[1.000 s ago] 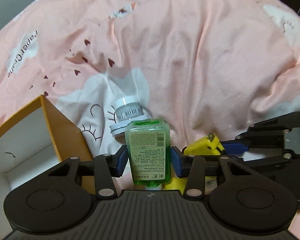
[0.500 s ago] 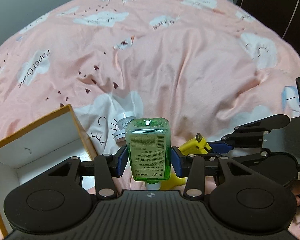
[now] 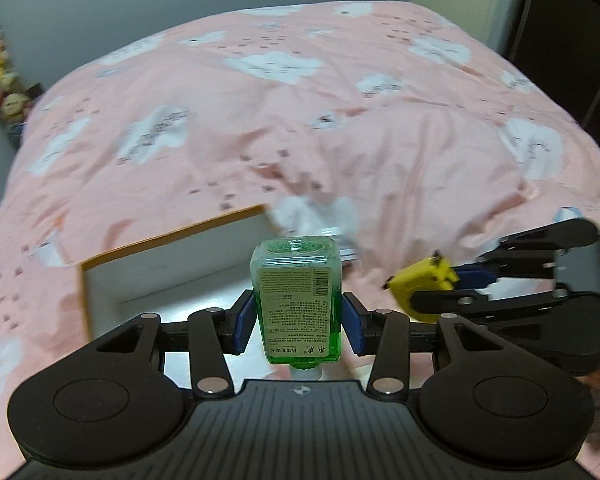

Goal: Organize rigid objects
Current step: 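Carry the green bottle and tape measure into the box and release both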

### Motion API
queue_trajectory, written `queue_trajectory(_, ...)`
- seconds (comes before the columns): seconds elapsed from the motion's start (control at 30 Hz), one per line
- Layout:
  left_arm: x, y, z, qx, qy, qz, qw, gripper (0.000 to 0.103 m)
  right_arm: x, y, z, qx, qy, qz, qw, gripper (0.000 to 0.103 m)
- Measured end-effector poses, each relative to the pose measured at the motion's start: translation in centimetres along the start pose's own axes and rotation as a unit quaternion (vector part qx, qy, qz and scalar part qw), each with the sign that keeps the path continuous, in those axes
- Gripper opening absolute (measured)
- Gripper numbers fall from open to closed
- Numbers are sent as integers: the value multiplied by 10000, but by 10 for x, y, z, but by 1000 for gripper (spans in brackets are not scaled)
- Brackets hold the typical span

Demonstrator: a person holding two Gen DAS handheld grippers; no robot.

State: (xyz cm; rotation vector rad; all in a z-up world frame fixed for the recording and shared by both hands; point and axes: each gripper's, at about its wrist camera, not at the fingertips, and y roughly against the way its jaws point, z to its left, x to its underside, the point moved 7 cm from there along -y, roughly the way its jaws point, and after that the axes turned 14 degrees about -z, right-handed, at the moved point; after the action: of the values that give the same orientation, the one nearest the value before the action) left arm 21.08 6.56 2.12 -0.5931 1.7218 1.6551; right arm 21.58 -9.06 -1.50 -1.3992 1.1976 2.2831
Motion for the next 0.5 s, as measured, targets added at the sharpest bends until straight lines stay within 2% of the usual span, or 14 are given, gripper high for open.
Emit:
queue_trajectory(0.23, 29, -14, 57, -381, 421, 338, 9978, 52, -24, -32, 57, -578, 571, 70, 9967, 19)
queue_trajectory(0.37, 44, -37, 81, -409, 726, 468, 9954, 52, -25, -66, 83, -817, 969, 263, 9916, 18)
queue_trajectory(0.5, 54, -61, 99, -363, 1046, 580, 9922, 52, -18, -103, 96, -742, 1717, 537, 9809, 18)
